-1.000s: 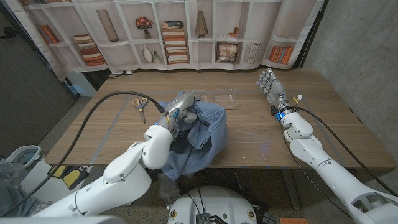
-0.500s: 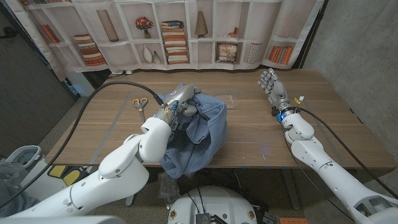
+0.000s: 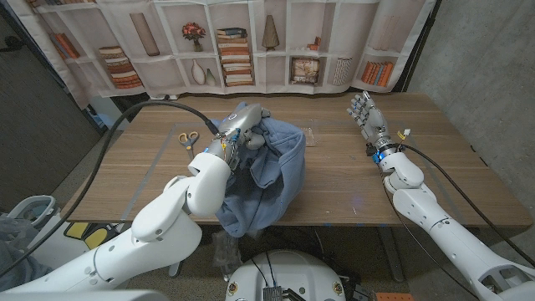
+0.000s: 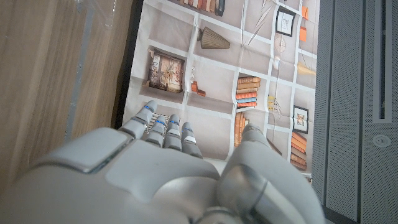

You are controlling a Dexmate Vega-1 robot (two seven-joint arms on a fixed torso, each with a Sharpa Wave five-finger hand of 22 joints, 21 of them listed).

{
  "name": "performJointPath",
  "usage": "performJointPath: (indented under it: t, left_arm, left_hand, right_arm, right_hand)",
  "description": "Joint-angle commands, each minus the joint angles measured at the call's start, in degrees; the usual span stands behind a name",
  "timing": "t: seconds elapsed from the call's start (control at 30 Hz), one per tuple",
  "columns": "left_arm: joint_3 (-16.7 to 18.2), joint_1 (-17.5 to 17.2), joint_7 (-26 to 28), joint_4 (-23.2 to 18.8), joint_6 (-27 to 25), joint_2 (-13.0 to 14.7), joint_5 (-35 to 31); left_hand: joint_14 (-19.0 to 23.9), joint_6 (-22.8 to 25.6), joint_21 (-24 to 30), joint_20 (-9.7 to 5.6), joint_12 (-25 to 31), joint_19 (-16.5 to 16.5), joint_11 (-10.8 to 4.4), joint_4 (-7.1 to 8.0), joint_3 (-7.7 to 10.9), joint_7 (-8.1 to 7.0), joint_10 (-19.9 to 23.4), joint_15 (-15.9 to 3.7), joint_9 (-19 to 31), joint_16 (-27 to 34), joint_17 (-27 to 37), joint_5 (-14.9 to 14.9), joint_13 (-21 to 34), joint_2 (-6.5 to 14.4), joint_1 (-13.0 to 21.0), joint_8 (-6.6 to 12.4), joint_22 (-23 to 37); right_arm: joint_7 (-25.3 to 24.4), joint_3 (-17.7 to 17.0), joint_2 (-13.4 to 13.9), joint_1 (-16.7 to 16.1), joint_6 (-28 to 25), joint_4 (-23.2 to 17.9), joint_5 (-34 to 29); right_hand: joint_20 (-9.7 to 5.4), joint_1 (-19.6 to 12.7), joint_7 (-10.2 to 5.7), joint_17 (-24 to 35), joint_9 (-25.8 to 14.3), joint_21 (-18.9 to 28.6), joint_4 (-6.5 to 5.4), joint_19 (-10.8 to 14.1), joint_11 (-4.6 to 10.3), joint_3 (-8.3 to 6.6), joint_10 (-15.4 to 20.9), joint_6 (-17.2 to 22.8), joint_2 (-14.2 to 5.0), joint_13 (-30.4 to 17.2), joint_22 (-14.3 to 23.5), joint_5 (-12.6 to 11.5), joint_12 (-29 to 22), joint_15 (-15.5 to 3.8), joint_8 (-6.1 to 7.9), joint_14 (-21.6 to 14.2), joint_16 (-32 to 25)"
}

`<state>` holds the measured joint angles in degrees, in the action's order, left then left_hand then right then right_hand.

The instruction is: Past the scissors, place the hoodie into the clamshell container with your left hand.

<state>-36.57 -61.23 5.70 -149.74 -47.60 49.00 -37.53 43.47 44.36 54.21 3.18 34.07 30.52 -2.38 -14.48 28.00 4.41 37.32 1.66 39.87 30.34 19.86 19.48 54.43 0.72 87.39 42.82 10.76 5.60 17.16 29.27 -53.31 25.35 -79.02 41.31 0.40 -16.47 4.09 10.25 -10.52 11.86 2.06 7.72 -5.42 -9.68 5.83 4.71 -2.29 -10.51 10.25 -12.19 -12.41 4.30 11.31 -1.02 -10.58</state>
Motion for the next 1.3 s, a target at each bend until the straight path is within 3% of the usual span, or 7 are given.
performJointPath:
  t: [0.03,0.6,0.77,1.3]
  left_arm:
    - [0.36,1.41,-1.86,-0.53,-0.76,-1.28,-2.69]
    - [2.70,1.86,-4.04,-1.77,-1.09,-2.18,-3.05]
    - [4.85,1.19,-4.69,-2.58,-0.62,-1.64,-0.71]
    - [6.45,1.34,-5.33,-6.26,-3.51,0.38,-0.54]
  left_hand:
    - [7.48,0.31,3.42,-13.39,-0.30,18.97,-0.16,5.27,5.81,0.16,0.63,-6.34,0.25,1.25,30.72,0.43,0.28,1.10,0.80,0.28,0.19]
    - [7.62,0.44,4.56,-13.44,-0.91,18.51,-0.26,5.22,6.69,0.05,1.04,-6.45,0.26,1.10,31.36,0.52,0.53,0.76,0.56,0.22,0.04]
    - [7.72,0.45,5.01,-13.47,-1.13,18.34,-0.27,5.23,7.10,0.07,1.02,-6.43,0.31,1.03,31.62,0.58,0.81,0.61,0.43,0.20,-0.03]
    - [7.96,0.43,5.88,-13.46,-1.57,17.79,-0.14,5.19,7.88,0.07,1.31,-6.33,0.31,0.93,32.15,0.68,1.20,0.30,0.24,0.07,-0.09]
  right_arm:
    - [0.07,0.00,0.08,0.34,-0.28,0.11,0.01]
    - [0.73,0.06,-0.68,1.45,0.47,1.30,0.16]
    - [0.62,0.13,-0.91,1.83,0.32,1.38,0.20]
    - [1.16,0.75,-1.68,3.50,0.07,2.83,0.05]
  right_hand:
    - [-0.28,-0.41,0.26,0.16,-0.21,-0.09,0.41,0.37,-0.30,-0.27,0.31,0.52,-0.34,-0.26,0.25,0.13,0.11,0.38,-0.11,-0.29,-0.04]
    - [-0.20,-0.52,0.23,0.16,-0.21,-0.13,0.55,0.38,-0.18,-0.32,0.35,0.58,-0.46,-0.26,0.25,0.18,0.10,0.40,-0.11,-0.32,-0.05]
    - [-0.17,-0.56,0.27,0.17,-0.21,-0.14,0.59,0.40,-0.16,-0.34,0.33,0.58,-0.50,-0.26,0.26,0.20,0.11,0.40,-0.12,-0.33,-0.05]
    - [-0.16,-0.61,0.23,0.18,-0.21,-0.18,0.70,0.39,-0.18,-0.37,0.37,0.57,-0.64,-0.26,0.26,0.27,0.10,0.34,-0.14,-0.28,-0.02]
